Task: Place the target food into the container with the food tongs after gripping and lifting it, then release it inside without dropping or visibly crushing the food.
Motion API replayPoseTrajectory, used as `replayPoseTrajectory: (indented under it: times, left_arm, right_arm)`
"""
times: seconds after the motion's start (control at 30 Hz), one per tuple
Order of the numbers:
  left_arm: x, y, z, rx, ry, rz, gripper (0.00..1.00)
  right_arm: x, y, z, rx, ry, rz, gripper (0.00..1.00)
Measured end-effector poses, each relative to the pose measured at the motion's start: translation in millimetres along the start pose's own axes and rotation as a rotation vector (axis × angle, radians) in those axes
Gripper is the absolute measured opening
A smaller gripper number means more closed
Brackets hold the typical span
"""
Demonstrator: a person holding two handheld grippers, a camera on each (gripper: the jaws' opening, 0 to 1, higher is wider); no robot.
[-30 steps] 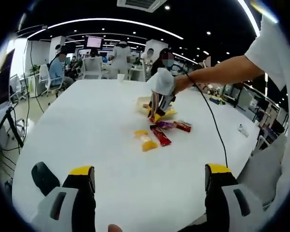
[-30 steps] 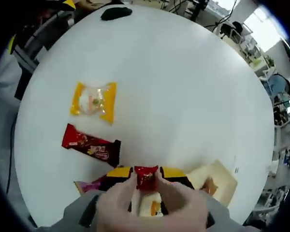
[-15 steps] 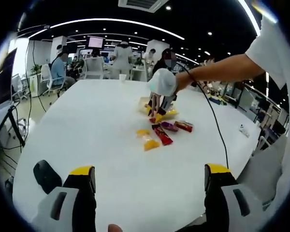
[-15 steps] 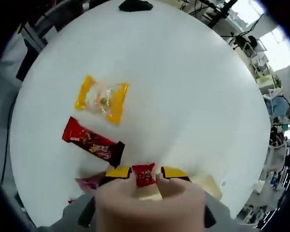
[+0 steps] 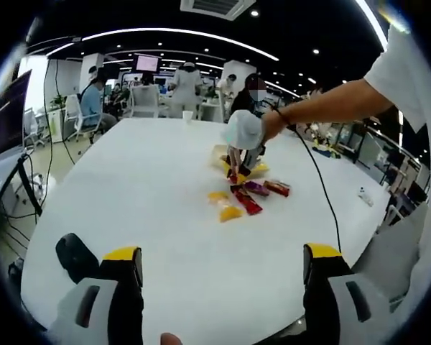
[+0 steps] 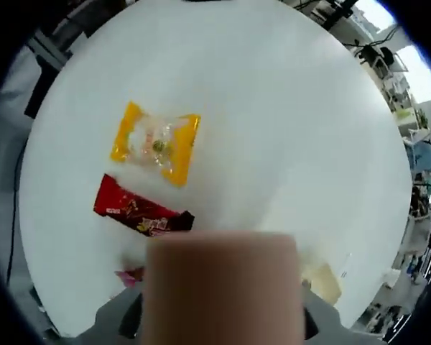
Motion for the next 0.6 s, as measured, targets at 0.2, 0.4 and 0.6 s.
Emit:
replayPoseTrajectory:
  times: [0.2, 0.4, 0.6]
  left_arm:
    - [2.3, 2.5, 0.3, 0.018, -0.006, 0.007, 0.92]
    - [1.6, 4.4, 0.7, 0.025, -0.009, -0.003, 0.92]
    - [0.5, 4.3, 2.4, 0.033, -0.001, -0.002, 0.92]
  right_arm:
    - [-21.3, -0.7, 9.8, 0.075, 0.019, -0.036, 0.21]
    - [-28.0, -0.6, 19.2, 0.144, 0.008, -0.076, 0.21]
    - [-30.0, -5.5, 37.3, 0.344, 0.0, -0.179, 0.22]
Point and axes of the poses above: the point that each gripper's makers call its tool centre point, and the gripper's own axes: z roughly backward along the fingers, x roughly to its right, y roughly out of its top, the point moved 10 cm from there along z, roughly backward along the fingers, and after that the axes turned 12 degrees about -z, right-handed, at the moved point
